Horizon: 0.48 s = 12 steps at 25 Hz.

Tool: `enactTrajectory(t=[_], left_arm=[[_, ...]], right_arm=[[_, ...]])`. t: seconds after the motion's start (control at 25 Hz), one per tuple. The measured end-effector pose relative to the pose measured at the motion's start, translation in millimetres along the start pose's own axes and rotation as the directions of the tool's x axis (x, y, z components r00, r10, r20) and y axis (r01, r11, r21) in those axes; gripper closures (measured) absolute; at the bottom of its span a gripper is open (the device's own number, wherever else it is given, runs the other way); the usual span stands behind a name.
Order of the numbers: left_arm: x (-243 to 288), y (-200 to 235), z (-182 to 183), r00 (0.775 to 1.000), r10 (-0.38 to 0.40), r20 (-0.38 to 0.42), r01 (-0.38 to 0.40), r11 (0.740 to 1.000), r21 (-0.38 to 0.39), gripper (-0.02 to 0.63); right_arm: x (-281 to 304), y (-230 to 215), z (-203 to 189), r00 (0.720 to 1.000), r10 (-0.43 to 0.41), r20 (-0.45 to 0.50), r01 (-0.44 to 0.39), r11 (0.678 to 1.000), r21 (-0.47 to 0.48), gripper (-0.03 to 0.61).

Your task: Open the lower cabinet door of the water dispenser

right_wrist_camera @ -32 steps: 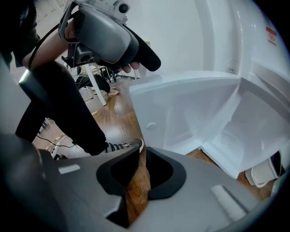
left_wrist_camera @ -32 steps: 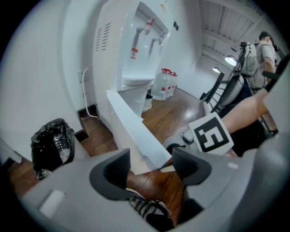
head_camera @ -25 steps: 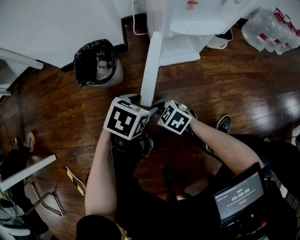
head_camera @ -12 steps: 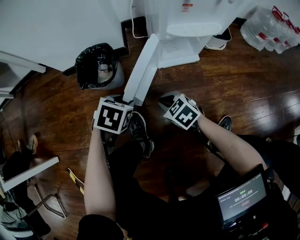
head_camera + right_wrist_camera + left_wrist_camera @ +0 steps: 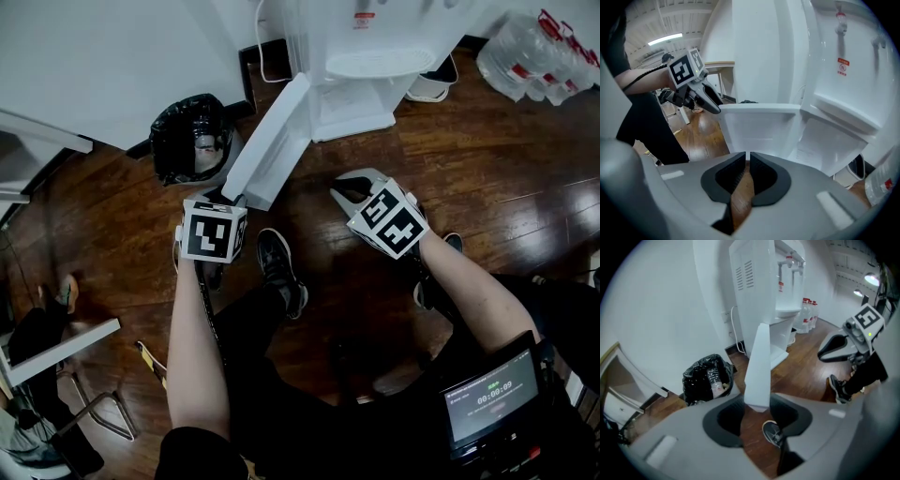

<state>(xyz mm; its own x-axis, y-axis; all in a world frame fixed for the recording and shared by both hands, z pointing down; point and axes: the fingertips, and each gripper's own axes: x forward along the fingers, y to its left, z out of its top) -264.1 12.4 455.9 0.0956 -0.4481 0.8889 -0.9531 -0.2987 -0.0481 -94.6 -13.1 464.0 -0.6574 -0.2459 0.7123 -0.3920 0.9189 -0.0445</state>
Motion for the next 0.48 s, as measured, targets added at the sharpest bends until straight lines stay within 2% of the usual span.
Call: enactTrajectory(t=[0.2, 0.48], left_arm=[[0.5, 29.2, 2.2, 0.985, 0.172, -0.013, -0.170, 0.982, 0.083, 0.422], [1.3, 33.7, 4.5, 0.976, 0.215, -0.035, -0.210, 0.972, 0.106, 0.417]], right_arm=[[-17.9, -6.2, 17.2, 0.998, -0.009, 0.057, 0.007, 1.000, 0.025, 0.551], [-33.9, 1.3, 33.5, 0.994, 0.024, 0.104, -0.025, 1.000, 0.002, 0.552]])
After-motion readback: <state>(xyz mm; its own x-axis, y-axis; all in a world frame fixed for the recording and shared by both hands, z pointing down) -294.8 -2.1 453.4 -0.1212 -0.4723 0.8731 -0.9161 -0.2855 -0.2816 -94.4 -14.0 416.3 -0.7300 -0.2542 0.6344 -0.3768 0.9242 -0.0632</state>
